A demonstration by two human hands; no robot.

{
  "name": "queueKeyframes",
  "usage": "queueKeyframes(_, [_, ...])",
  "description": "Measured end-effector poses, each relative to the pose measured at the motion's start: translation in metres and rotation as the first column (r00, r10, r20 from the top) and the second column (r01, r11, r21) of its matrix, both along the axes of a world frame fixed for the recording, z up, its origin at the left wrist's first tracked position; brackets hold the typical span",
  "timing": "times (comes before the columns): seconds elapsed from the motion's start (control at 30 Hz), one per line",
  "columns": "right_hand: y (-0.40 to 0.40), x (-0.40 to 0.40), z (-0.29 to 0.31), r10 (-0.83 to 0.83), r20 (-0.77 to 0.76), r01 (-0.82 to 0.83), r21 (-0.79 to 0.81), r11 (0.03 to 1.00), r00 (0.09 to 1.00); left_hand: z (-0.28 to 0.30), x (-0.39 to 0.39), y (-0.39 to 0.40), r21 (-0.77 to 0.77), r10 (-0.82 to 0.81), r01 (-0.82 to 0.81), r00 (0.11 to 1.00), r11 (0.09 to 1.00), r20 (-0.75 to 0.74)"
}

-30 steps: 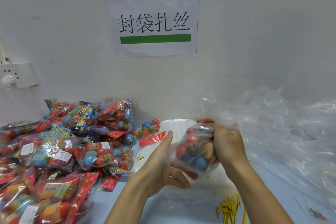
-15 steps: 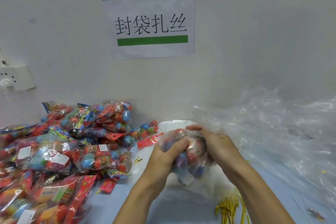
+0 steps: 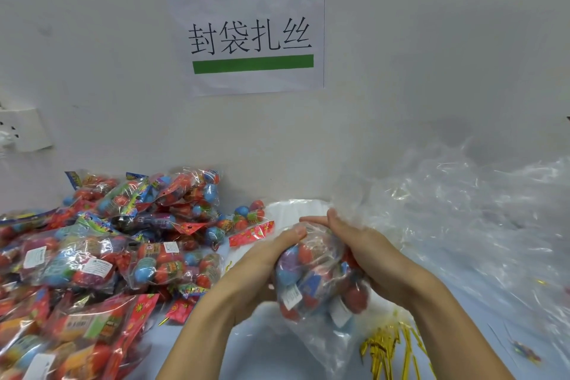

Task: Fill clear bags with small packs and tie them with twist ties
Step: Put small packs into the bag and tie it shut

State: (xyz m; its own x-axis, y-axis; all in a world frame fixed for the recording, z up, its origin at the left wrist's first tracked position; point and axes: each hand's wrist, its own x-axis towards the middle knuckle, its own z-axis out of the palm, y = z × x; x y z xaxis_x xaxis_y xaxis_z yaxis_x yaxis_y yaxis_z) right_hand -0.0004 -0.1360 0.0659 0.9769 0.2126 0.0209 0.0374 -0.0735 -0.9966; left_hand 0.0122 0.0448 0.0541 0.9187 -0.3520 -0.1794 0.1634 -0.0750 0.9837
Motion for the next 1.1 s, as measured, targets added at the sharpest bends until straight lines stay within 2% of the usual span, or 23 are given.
queueKeyframes(0.07, [-0.001, 0.001, -0.001, -0.077, 0.031, 0.079, -0.064, 0.995, 0.997, 0.01, 0.0, -0.002, 0.221, 0.128, -0.177, 0.967, 0.959, 0.219])
queueKeyframes(0.13, [-0.002, 0.001, -0.002, -0.109, 0.05, 0.115, -0.134, 0.984, 0.993, 0.014, 0.001, -0.002, 0.301, 0.183, -0.345, 0.87, 0.889, 0.457])
queueKeyframes(0.2, [0.0, -0.002, -0.001, -0.097, 0.04, 0.103, -0.184, 0.977, 0.994, 0.019, 0.0, -0.005, 0.263, 0.112, -0.313, 0.809, 0.913, 0.577])
queueKeyframes(0.3, [0.007, -0.001, -0.005, -0.071, 0.031, 0.077, -0.348, 0.934, 0.997, 0.023, -0.005, -0.012, 0.256, -0.097, -0.086, 0.773, 0.963, 0.627])
queueKeyframes(0.33, [0.01, -0.001, -0.006, -0.036, 0.024, 0.043, -0.414, 0.909, 0.999, 0.023, -0.006, -0.013, 0.272, -0.137, -0.052, 0.764, 0.961, 0.631])
queueKeyframes(0.4, [0.019, -0.003, -0.007, 0.042, 0.022, -0.027, -0.465, 0.885, 0.999, 0.022, -0.006, -0.014, 0.228, -0.105, -0.045, 0.791, 0.973, 0.603])
queueKeyframes(0.5, [0.032, -0.008, -0.004, 0.078, 0.011, -0.065, -0.452, 0.89, 0.997, 0.02, -0.003, -0.013, 0.046, 0.105, -0.156, 0.828, 0.987, 0.551])
queueKeyframes(0.6, [0.039, -0.007, -0.003, 0.113, 0.038, -0.088, -0.404, 0.911, 0.993, 0.021, 0.0, -0.013, -0.153, 0.341, -0.305, 0.808, 0.94, 0.48])
queueKeyframes(0.67, [0.041, -0.007, -0.003, 0.116, 0.079, -0.077, -0.383, 0.921, 0.99, 0.022, 0.001, -0.013, -0.259, 0.428, -0.349, 0.812, 0.901, 0.396])
queueKeyframes(0.77, [0.042, -0.006, -0.007, 0.049, 0.24, 0.028, -0.308, 0.951, 0.97, 0.022, 0.002, -0.01, -0.359, 0.536, -0.427, 0.788, 0.83, 0.303])
queueKeyframes(0.87, [0.047, -0.003, -0.012, -0.074, 0.361, 0.134, -0.145, 0.98, 0.93, 0.021, 0.005, -0.005, -0.377, 0.593, -0.482, 0.754, 0.791, 0.282])
queueKeyframes(0.93, [0.051, -0.002, -0.014, -0.104, 0.357, 0.14, -0.076, 0.987, 0.928, 0.021, 0.007, -0.003, -0.365, 0.597, -0.493, 0.753, 0.79, 0.277])
queueKeyframes(1.1, [0.048, -0.002, -0.014, -0.13, 0.285, 0.146, -0.037, 0.989, 0.95, 0.02, 0.007, -0.004, -0.305, 0.535, -0.446, 0.764, 0.842, 0.36])
